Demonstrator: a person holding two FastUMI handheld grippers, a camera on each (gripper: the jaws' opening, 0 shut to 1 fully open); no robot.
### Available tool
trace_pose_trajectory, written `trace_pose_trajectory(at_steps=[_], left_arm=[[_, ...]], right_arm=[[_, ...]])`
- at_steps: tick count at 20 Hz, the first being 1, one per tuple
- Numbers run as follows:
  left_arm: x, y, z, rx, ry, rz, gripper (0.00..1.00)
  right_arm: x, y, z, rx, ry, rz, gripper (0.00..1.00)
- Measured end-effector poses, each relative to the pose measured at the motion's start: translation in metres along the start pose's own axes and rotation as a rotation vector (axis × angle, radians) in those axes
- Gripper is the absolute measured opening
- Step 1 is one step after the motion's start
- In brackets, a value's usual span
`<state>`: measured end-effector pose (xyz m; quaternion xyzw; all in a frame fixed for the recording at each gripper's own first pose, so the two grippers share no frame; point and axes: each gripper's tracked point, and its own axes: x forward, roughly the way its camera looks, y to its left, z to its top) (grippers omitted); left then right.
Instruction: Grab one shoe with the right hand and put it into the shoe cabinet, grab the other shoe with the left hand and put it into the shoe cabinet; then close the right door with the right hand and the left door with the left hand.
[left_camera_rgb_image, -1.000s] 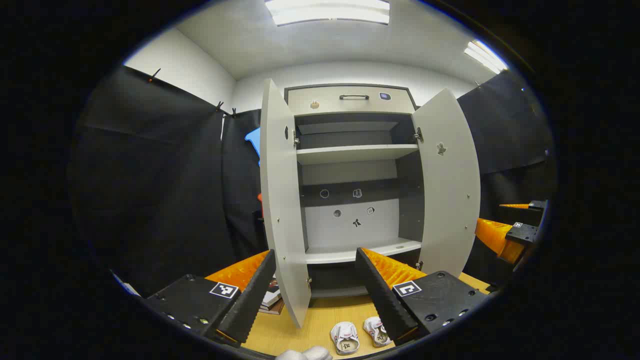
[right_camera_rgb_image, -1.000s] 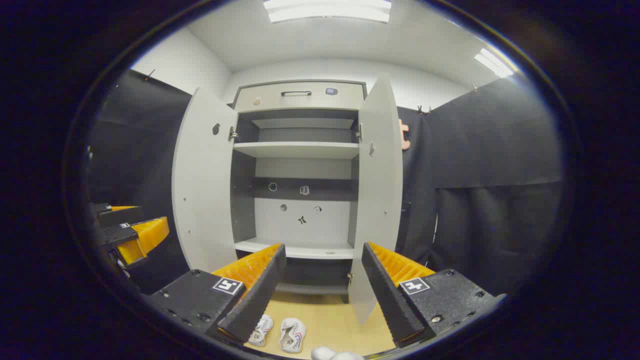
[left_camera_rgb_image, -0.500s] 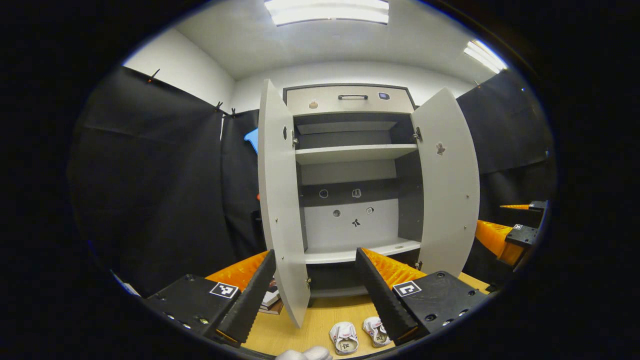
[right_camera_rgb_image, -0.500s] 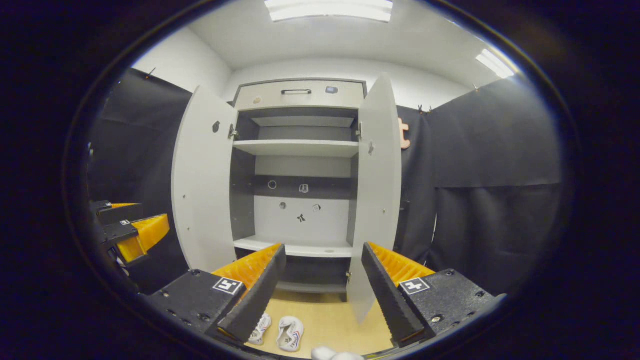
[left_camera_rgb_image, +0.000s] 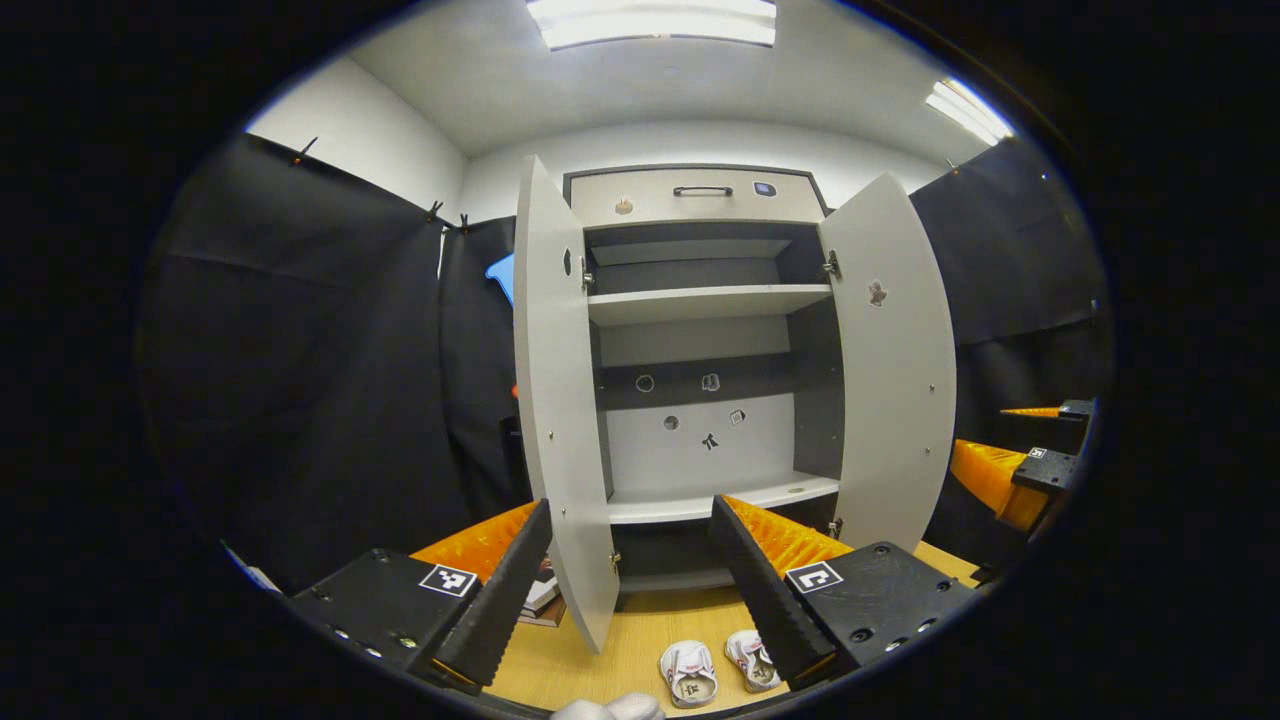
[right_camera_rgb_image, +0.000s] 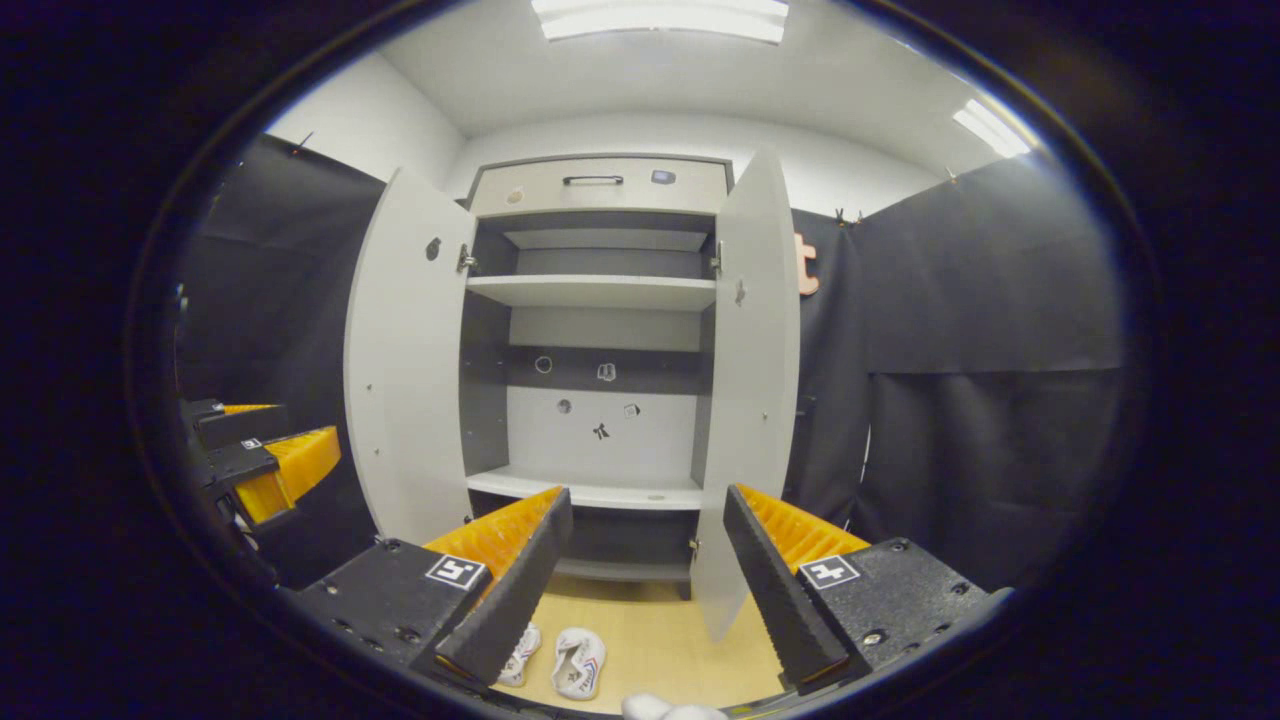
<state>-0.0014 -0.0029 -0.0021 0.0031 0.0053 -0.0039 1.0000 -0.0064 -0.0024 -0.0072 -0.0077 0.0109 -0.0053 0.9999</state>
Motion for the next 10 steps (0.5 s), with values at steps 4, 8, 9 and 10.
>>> trace_pose_trajectory(at_steps=[4,8,9,10], left_arm=[[-0.001,0.002,-0.001,0.003,-0.001,0.003,0.96],[-0.002,0.006,-0.009,0.004,0.004,0.005,0.96],[-0.002,0.007,-0.012,0.007,0.007,0.003,0.96],[-0.002,0.008,-0.017,0.012,0.014,0.004,0.96]], right_arm=[[0.002,0.006,-0.007,-0.010,0.005,0.006,0.99],[0.005,0.017,-0.064,-0.032,0.087,0.023,0.99],[0.003,0.023,-0.090,-0.039,0.123,0.036,0.99],[0.002,0.029,-0.118,-0.044,0.166,0.046,0.99]])
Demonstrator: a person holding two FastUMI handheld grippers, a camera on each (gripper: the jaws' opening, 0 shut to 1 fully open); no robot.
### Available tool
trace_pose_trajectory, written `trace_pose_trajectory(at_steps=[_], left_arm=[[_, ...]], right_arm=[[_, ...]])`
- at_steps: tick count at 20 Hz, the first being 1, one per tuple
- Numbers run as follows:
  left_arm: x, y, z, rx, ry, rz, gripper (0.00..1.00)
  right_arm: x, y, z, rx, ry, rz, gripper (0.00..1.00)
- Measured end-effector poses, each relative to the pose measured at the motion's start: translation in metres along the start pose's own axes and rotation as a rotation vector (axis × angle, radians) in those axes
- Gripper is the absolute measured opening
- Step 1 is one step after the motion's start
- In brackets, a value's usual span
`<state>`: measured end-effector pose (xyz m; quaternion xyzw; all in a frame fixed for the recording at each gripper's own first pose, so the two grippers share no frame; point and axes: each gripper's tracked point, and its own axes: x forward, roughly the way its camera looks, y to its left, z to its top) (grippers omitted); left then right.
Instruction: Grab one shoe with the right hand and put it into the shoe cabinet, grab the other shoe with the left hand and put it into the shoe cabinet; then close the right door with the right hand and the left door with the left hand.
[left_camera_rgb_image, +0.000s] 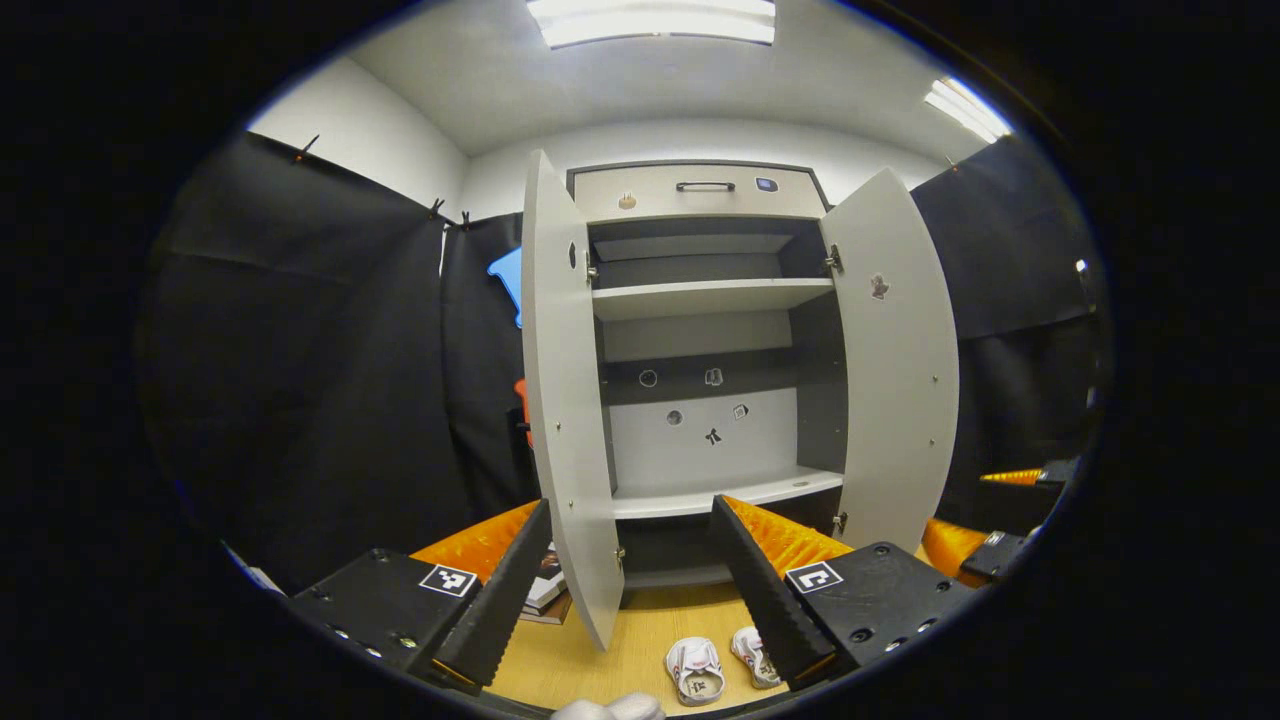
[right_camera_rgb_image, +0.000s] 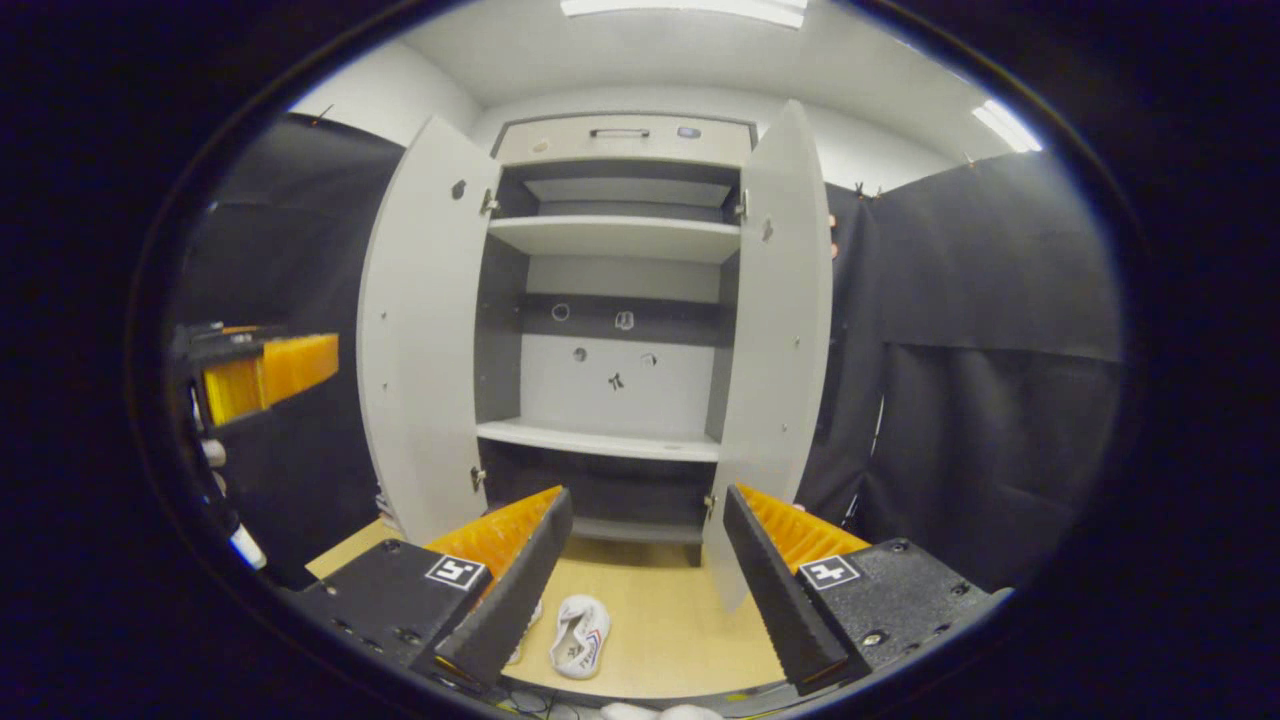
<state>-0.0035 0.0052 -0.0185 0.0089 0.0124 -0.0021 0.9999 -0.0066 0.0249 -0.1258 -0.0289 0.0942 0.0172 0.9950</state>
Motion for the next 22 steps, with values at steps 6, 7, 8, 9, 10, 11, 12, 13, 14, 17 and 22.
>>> trace_pose_trajectory(at_steps=[6,7,8,9,10,11,12,13,14,17,22], left_arm=[[-0.001,0.007,-0.022,0.032,0.034,0.005,0.96],[-0.002,0.010,-0.026,0.037,0.043,0.010,0.96],[-0.002,0.011,-0.030,0.039,0.051,0.012,0.96],[-0.003,0.014,-0.033,0.042,0.058,0.016,0.96],[-0.003,0.016,-0.035,0.043,0.062,0.022,0.96],[-0.004,0.017,-0.038,0.042,0.070,0.025,0.96],[-0.003,0.018,-0.039,0.041,0.075,0.028,0.96],[-0.003,0.020,-0.040,0.045,0.078,0.031,0.96],[-0.003,0.023,-0.041,0.051,0.080,0.040,0.96],[-0.004,0.031,-0.040,0.056,0.079,0.057,0.96],[0.004,0.041,-0.047,0.054,0.097,0.085,0.96]], right_arm=[[0.017,0.061,-0.189,0.009,0.331,0.106,0.99],[0.019,0.071,-0.214,0.013,0.386,0.119,0.99],[0.021,0.080,-0.236,0.017,0.424,0.134,0.99],[0.027,0.087,-0.253,0.020,0.452,0.142,0.98],[0.035,0.093,-0.267,0.024,0.478,0.145,0.96],[0.041,0.100,-0.281,0.039,0.507,0.155,0.97],[0.050,0.105,-0.289,0.059,0.524,0.154,0.97],[0.059,0.107,-0.298,0.074,0.549,0.155,0.96],[0.068,0.109,-0.303,0.090,0.561,0.157,0.92],[0.093,0.113,-0.312,0.144,0.591,0.151,0.90],[0.130,0.122,-0.318,0.195,0.612,0.148,0.83]])
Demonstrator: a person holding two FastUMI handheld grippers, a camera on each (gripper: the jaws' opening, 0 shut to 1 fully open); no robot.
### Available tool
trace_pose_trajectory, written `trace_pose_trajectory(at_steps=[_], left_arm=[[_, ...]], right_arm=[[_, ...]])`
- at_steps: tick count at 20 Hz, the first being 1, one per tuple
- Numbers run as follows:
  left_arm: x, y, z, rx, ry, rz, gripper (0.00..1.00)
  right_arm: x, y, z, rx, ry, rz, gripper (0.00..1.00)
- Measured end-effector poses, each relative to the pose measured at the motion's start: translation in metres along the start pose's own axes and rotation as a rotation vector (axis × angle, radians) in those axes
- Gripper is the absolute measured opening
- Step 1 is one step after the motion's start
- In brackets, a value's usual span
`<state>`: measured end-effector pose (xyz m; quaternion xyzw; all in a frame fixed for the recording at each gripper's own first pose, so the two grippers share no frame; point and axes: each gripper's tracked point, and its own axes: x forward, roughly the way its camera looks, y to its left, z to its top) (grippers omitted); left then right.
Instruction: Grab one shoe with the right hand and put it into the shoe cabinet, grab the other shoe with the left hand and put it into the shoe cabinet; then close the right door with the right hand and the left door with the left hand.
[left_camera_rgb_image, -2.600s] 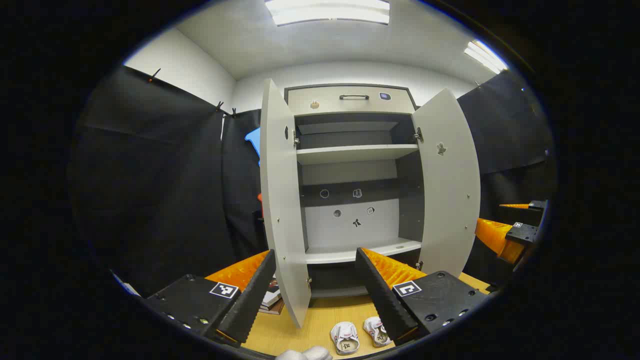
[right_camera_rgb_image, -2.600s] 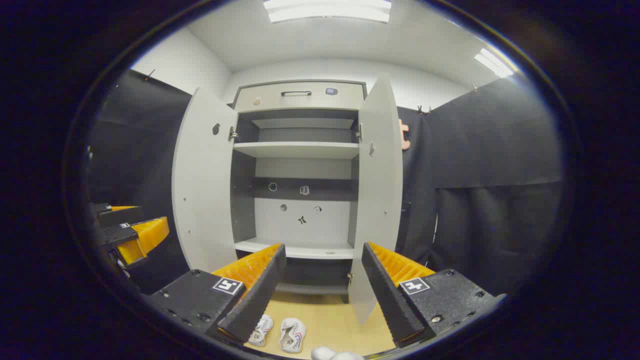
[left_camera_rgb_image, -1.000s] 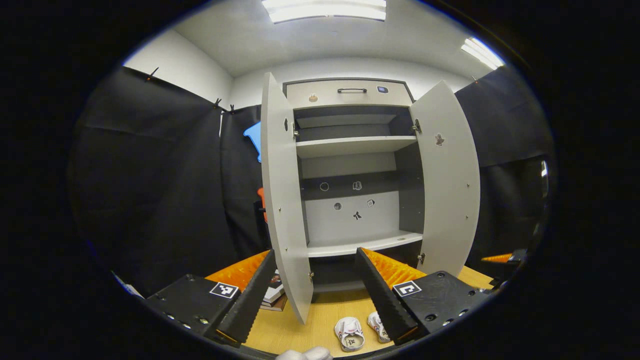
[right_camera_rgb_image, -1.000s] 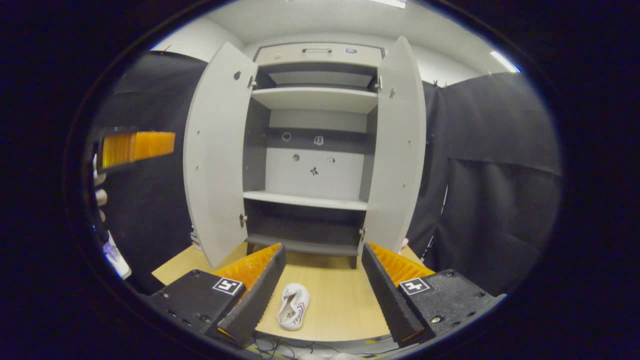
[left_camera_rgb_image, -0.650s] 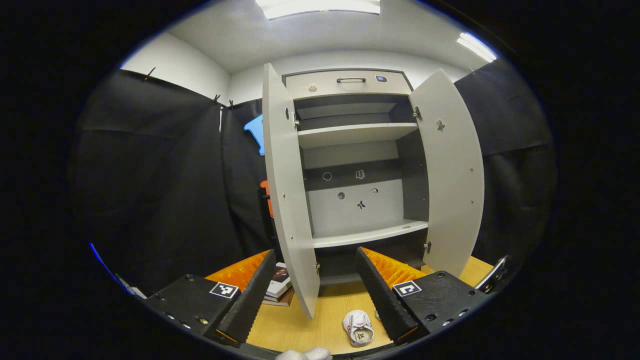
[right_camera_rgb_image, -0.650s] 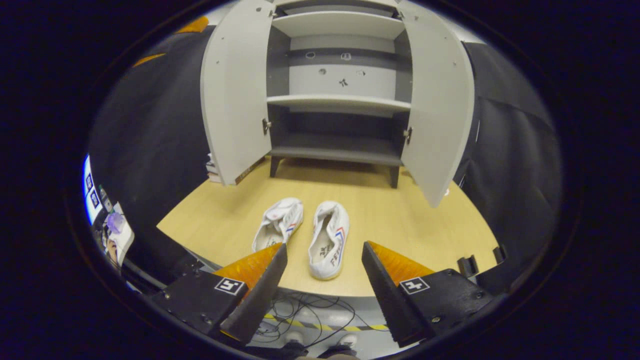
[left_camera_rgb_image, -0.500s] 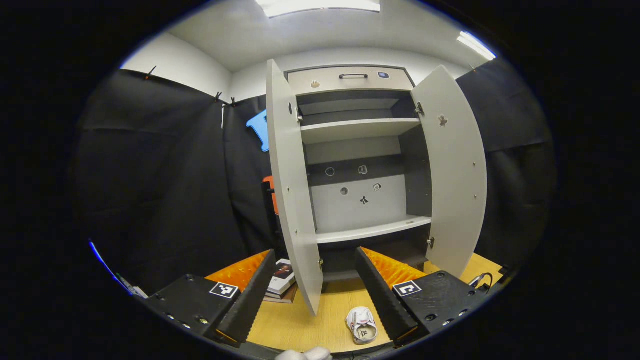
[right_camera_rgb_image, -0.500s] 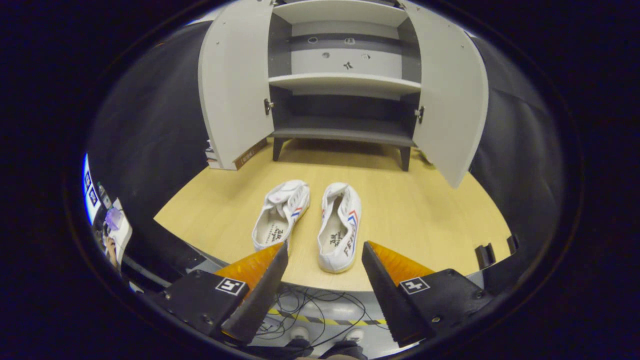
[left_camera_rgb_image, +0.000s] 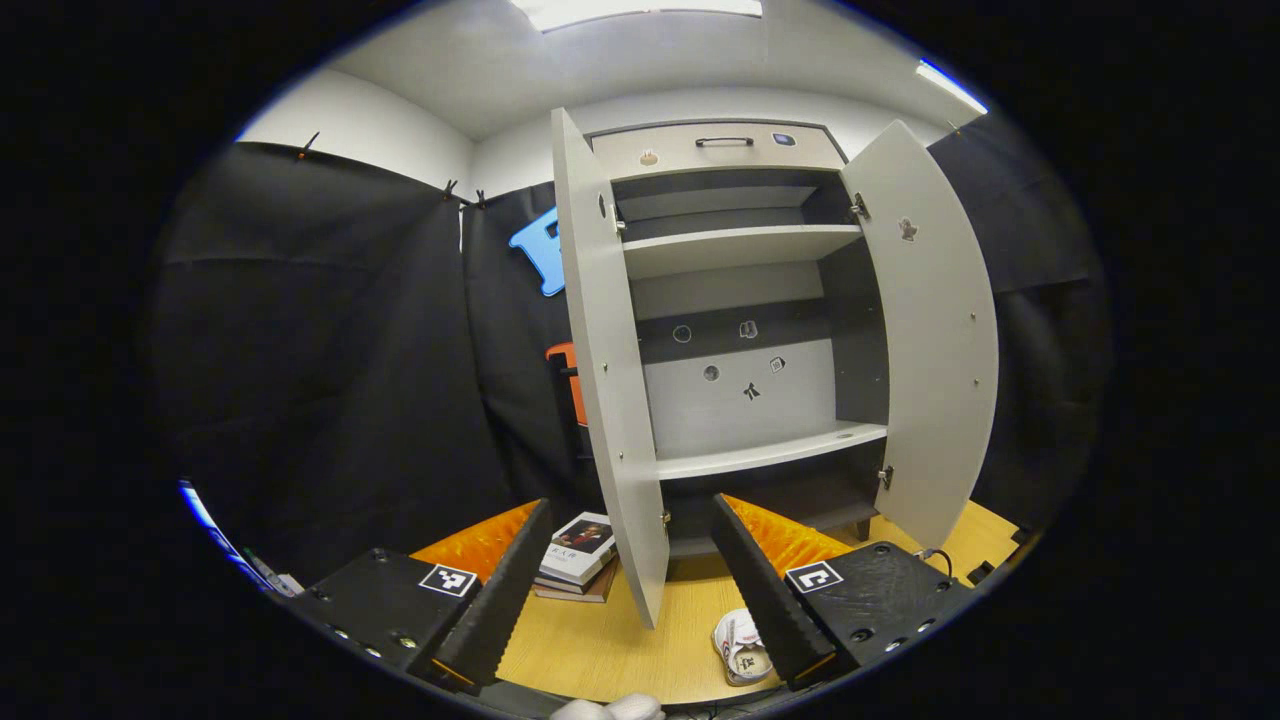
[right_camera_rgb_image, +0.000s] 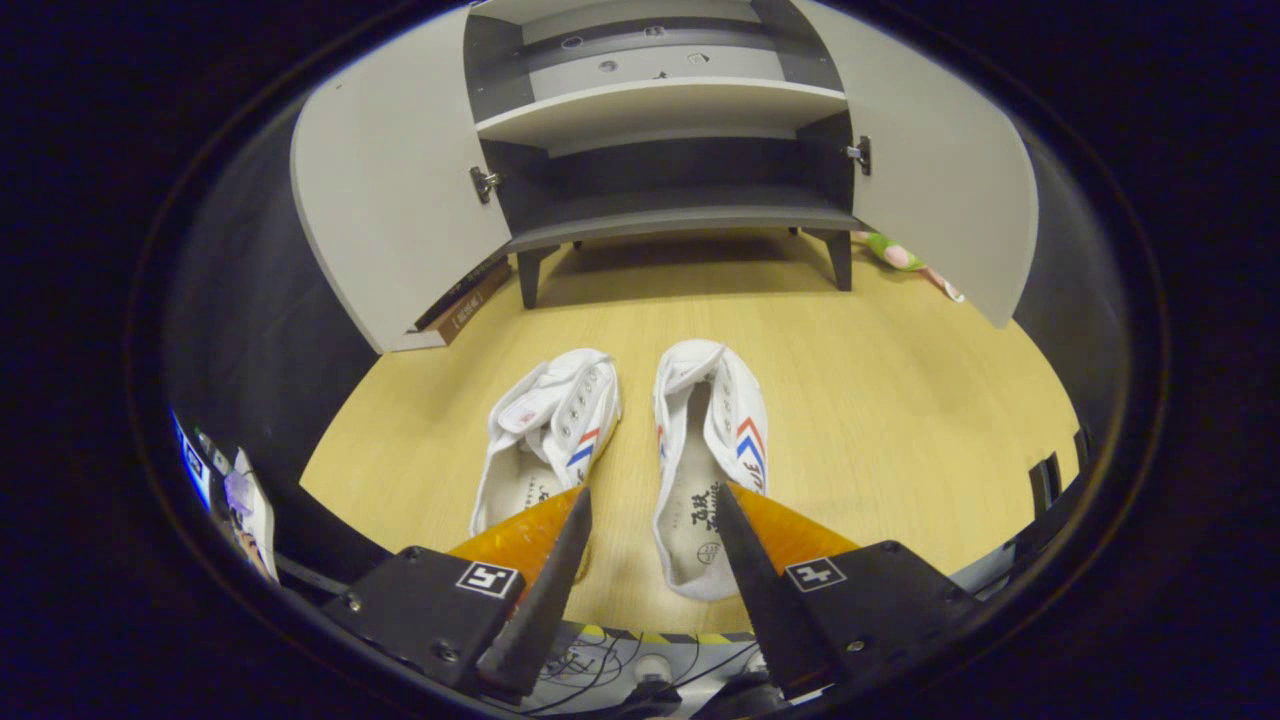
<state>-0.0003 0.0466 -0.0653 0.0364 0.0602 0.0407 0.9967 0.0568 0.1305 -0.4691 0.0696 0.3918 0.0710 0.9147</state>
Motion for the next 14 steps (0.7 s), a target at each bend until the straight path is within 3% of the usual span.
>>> trace_pose_trajectory(at_steps=[10,11,13,14], left_arm=[[0.025,0.002,-0.014,-0.011,0.039,-0.003,0.96],[0.028,0.002,-0.015,-0.009,0.040,-0.004,0.96],[0.031,0.003,-0.018,-0.005,0.047,-0.004,0.96],[0.034,0.003,-0.019,-0.008,0.047,-0.005,0.96]], right_arm=[[0.067,0.000,0.024,0.085,0.016,-0.052,0.73],[0.071,-0.002,0.025,0.087,0.014,-0.054,0.60],[0.082,-0.003,0.024,0.085,0.016,-0.053,0.50],[0.083,-0.004,0.026,0.080,0.008,-0.056,0.55]])
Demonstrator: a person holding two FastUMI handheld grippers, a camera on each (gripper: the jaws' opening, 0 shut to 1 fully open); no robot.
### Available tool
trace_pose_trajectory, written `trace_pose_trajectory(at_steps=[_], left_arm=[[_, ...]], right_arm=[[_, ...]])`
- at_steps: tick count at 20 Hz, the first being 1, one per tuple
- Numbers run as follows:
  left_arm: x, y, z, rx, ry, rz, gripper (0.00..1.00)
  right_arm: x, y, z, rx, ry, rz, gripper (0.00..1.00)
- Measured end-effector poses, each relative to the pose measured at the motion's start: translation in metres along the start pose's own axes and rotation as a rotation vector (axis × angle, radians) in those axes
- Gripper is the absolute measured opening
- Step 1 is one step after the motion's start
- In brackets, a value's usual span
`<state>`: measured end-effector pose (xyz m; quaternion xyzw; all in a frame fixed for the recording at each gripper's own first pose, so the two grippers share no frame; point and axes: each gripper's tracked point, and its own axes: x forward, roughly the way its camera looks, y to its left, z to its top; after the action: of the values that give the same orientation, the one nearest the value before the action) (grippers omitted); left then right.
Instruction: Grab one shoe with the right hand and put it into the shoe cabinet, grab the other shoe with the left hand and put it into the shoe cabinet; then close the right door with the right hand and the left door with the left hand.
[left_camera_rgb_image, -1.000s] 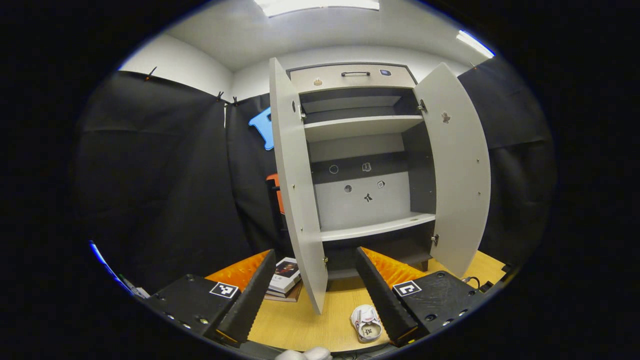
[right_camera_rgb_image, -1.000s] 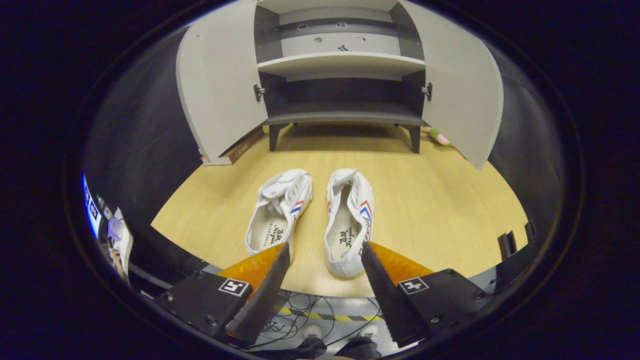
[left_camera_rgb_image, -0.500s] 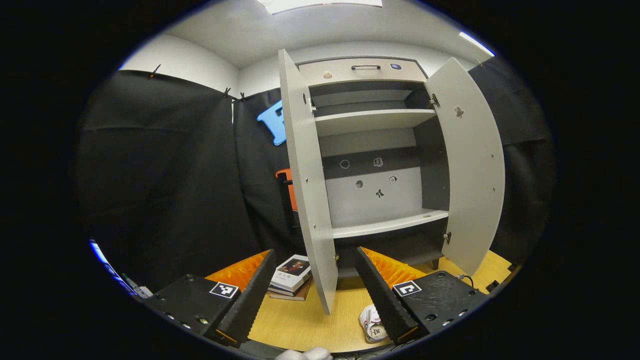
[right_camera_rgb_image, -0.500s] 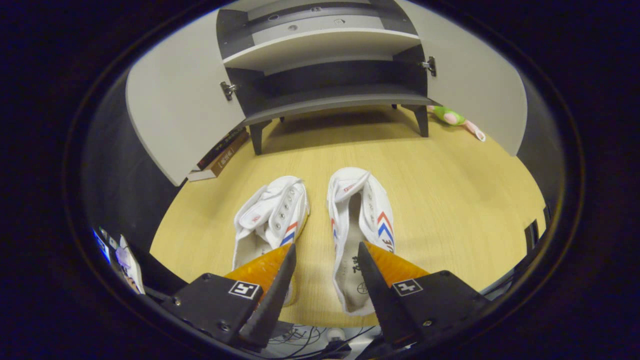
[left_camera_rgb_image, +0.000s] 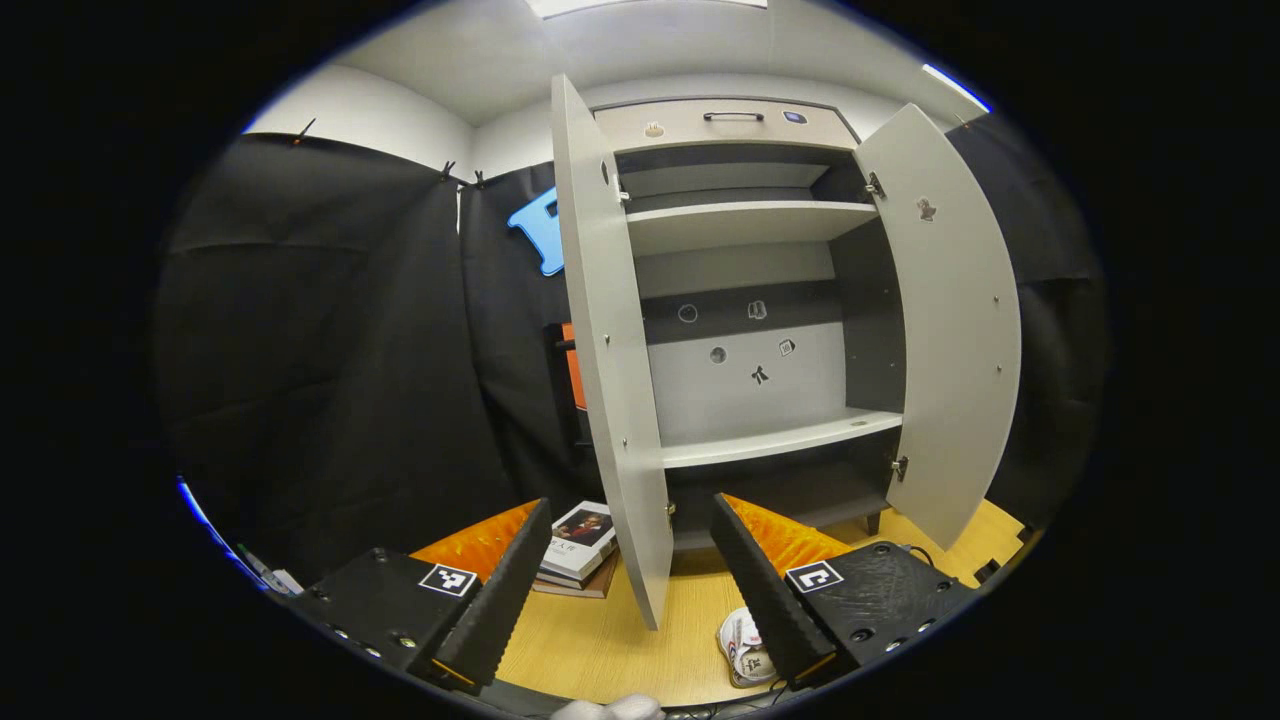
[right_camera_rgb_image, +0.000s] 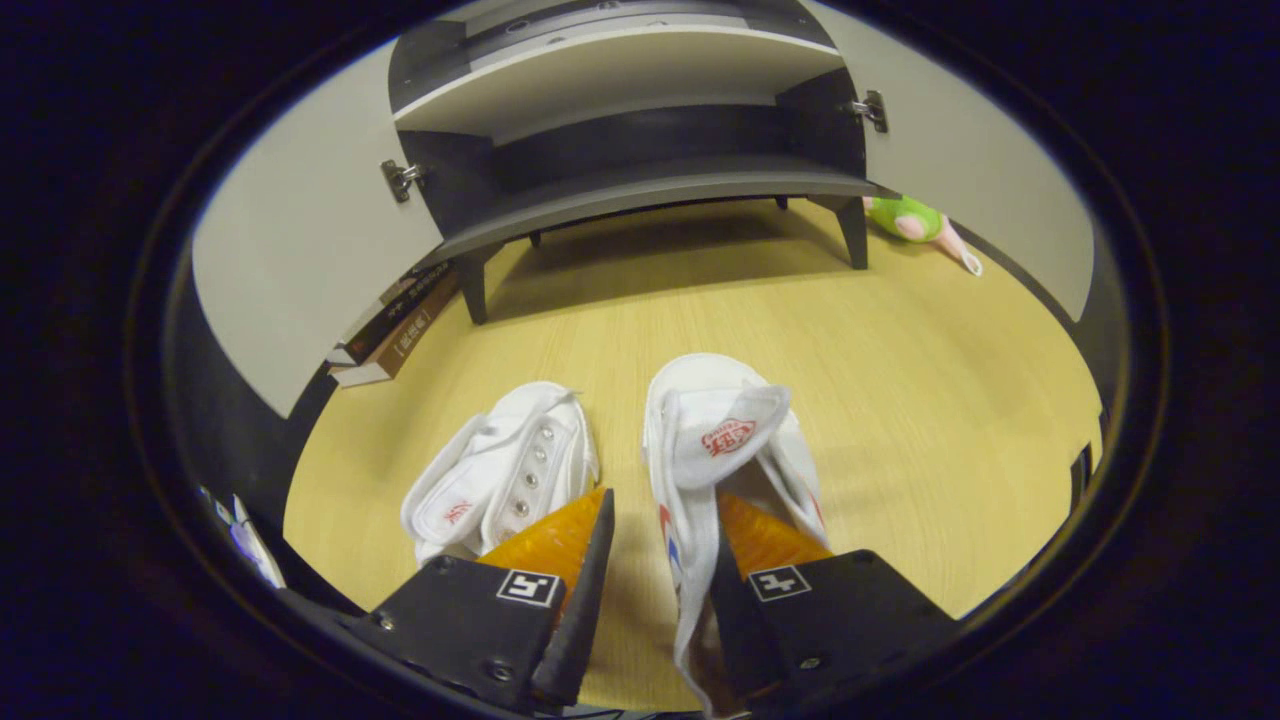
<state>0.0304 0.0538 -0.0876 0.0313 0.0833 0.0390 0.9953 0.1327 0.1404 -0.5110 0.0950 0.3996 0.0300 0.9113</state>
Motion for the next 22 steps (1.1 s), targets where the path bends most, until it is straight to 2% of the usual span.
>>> trace_pose_trajectory(at_steps=[1,2,3,4,6,7,11,15,18,22], left_arm=[[0.001,0.000,0.001,-0.002,0.003,-0.001,0.96],[0.002,0.000,0.001,-0.006,0.000,-0.004,0.96],[0.002,0.000,0.001,-0.006,-0.001,-0.007,0.96],[0.001,0.001,0.000,-0.003,-0.002,-0.008,0.96],[0.001,0.000,0.000,0.000,0.000,-0.012,0.96],[0.001,0.000,0.000,0.000,-0.001,-0.015,0.96],[-0.001,0.001,-0.002,0.008,-0.006,-0.027,0.96],[-0.003,0.006,-0.003,-0.004,-0.012,-0.044,0.96],[-0.005,0.008,-0.004,-0.016,-0.020,-0.065,0.96],[-0.011,0.004,-0.014,-0.027,-0.012,-0.096,0.96]], right_arm=[[0.001,-0.004,0.002,0.002,-0.021,-0.015,0.50],[0.002,-0.008,0.004,0.005,-0.038,-0.028,0.35],[0.002,-0.005,0.002,0.006,-0.044,-0.015,0.26],[0.001,-0.004,0.003,0.007,-0.047,0.000,0.22],[0.002,-0.004,0.002,-0.002,-0.050,0.006,0.06],[0.004,-0.005,0.002,-0.007,-0.049,0.012,0.08],[-0.003,-0.009,0.012,-0.033,-0.063,0.010,0.05],[-0.029,-0.008,0.029,-0.036,-0.104,0.012,0.05],[-0.063,-0.006,0.057,-0.082,-0.165,0.002,0.05],[-0.126,-0.002,0.120,-0.100,-0.264,0.008,0.05]])
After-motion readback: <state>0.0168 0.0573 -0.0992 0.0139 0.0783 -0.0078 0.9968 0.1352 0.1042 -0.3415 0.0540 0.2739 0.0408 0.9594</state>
